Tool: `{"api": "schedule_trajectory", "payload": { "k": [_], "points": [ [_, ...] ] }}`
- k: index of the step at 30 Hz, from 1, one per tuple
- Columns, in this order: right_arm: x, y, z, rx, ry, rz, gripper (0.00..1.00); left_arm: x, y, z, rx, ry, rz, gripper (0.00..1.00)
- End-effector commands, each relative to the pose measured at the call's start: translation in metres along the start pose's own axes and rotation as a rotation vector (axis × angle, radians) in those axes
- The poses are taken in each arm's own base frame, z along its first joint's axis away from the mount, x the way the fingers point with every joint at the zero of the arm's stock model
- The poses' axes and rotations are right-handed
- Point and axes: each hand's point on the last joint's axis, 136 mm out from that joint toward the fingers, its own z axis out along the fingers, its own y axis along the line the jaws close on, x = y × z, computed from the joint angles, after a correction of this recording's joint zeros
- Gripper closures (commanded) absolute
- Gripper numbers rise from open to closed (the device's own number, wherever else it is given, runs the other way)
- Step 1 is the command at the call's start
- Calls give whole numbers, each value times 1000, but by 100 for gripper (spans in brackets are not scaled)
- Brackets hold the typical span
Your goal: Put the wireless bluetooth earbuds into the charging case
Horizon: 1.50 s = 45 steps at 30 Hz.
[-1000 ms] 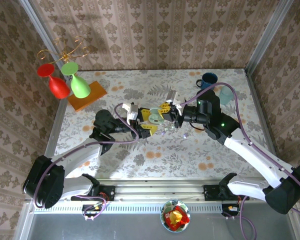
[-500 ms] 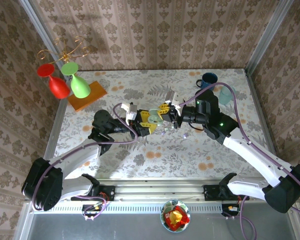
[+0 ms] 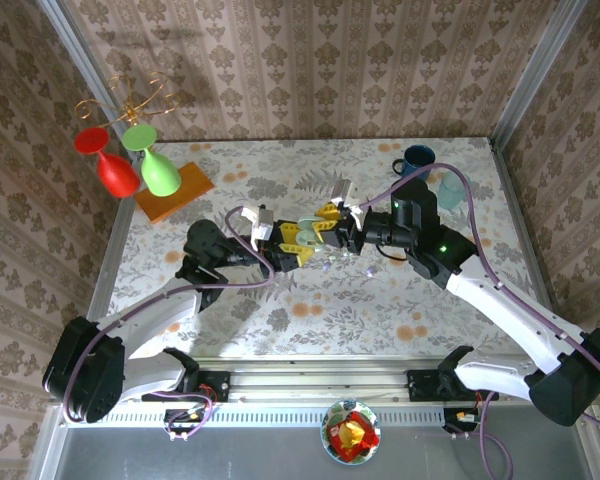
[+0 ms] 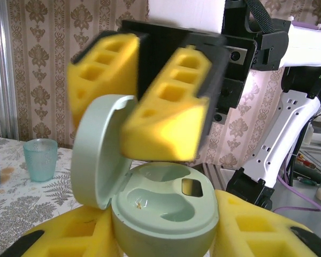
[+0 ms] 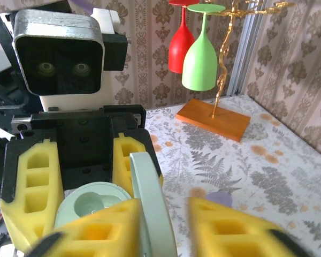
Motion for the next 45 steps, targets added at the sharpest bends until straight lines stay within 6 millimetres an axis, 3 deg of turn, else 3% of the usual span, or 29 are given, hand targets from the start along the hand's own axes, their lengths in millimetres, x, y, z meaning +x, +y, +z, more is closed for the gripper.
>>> {"api": "schedule_trajectory", "payload": {
  "k": [1, 6, 11, 15, 17, 22, 27, 32, 45],
  "points": [
    [-31, -1, -13, 43, -90, 2, 55, -11, -6, -2, 7, -23, 53, 64],
    [-39, 2, -26, 62, -125, 8, 37, -11, -5, -2, 4, -22, 49, 64],
    [-41, -6, -43, 142, -176, 75, 31, -9, 0, -3, -14, -28, 53, 64],
    [-24, -25, -65, 244, -232, 186, 31, -9, 2, -6, -15, -35, 58, 64],
    [-9, -37, -77, 302, -248, 262, 31, -9, 3, -9, -19, -38, 53, 64],
    [56, -66, -85, 460, -151, 479, 32, -10, 3, -12, -34, -45, 58, 64],
    [129, -87, -68, 563, 68, 710, 34, -8, 2, -15, -37, -44, 60, 63],
    [187, -100, -45, 588, 289, 855, 34, -7, 0, -17, -31, -44, 63, 64],
    [270, -128, 13, 485, 497, 1018, 37, -9, 1, -18, -43, -53, 71, 64]
  ]
}}
